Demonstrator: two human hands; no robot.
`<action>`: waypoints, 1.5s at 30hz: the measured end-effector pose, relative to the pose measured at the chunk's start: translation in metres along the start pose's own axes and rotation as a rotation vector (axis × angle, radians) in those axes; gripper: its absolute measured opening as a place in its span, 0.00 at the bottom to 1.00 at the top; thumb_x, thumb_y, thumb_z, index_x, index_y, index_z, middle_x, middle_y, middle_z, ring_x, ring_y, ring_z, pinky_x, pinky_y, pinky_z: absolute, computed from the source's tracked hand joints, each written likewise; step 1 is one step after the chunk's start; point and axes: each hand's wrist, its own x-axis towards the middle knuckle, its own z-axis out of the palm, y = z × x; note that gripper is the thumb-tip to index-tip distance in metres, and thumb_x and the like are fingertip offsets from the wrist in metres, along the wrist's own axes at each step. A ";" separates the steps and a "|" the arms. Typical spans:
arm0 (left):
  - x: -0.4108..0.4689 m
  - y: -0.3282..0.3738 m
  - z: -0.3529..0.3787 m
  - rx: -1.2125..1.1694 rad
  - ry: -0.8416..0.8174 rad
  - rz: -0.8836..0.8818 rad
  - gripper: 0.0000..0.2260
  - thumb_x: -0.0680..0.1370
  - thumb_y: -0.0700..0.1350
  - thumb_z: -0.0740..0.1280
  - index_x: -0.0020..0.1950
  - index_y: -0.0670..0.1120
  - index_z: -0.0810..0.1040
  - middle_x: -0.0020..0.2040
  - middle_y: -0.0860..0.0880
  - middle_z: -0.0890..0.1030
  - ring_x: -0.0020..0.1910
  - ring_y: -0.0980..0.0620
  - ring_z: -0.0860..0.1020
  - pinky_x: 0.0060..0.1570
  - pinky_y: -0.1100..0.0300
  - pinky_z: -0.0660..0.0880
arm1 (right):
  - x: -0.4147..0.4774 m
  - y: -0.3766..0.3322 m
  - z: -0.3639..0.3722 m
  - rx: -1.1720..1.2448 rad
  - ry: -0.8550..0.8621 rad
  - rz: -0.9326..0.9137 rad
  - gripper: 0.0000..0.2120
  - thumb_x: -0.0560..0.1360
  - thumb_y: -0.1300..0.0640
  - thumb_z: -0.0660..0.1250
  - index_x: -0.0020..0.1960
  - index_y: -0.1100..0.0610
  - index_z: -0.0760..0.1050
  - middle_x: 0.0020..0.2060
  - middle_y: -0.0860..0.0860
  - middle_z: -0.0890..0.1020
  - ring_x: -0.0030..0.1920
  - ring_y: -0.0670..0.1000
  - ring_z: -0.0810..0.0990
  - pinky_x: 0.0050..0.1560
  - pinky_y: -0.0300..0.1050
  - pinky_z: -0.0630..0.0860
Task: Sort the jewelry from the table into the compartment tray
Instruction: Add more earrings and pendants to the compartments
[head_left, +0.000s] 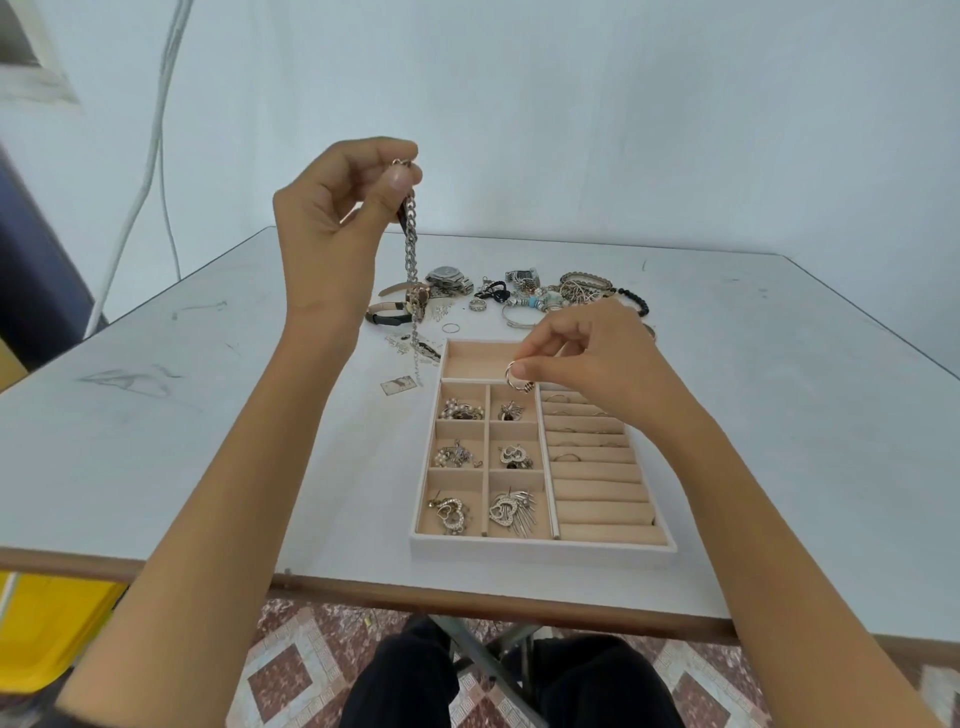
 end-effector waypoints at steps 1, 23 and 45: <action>0.001 0.004 0.000 -0.003 -0.007 0.007 0.05 0.77 0.38 0.67 0.51 0.44 0.80 0.42 0.46 0.81 0.44 0.52 0.78 0.46 0.60 0.75 | 0.001 0.002 0.001 -0.035 0.015 0.007 0.03 0.66 0.55 0.77 0.38 0.52 0.83 0.31 0.48 0.83 0.26 0.40 0.70 0.33 0.35 0.66; 0.005 0.032 0.013 -0.019 -0.103 0.059 0.05 0.77 0.38 0.67 0.51 0.44 0.80 0.41 0.51 0.82 0.44 0.54 0.80 0.48 0.59 0.75 | 0.002 0.010 0.018 -0.316 -0.066 0.062 0.02 0.68 0.51 0.73 0.41 0.47 0.83 0.38 0.45 0.81 0.36 0.41 0.71 0.35 0.40 0.66; 0.012 0.028 0.027 -0.016 -0.158 0.064 0.05 0.76 0.40 0.68 0.51 0.45 0.80 0.41 0.52 0.83 0.46 0.53 0.81 0.49 0.57 0.76 | -0.089 0.055 -0.018 -0.737 -0.131 0.476 0.26 0.81 0.43 0.39 0.78 0.45 0.40 0.78 0.49 0.41 0.77 0.50 0.39 0.75 0.54 0.39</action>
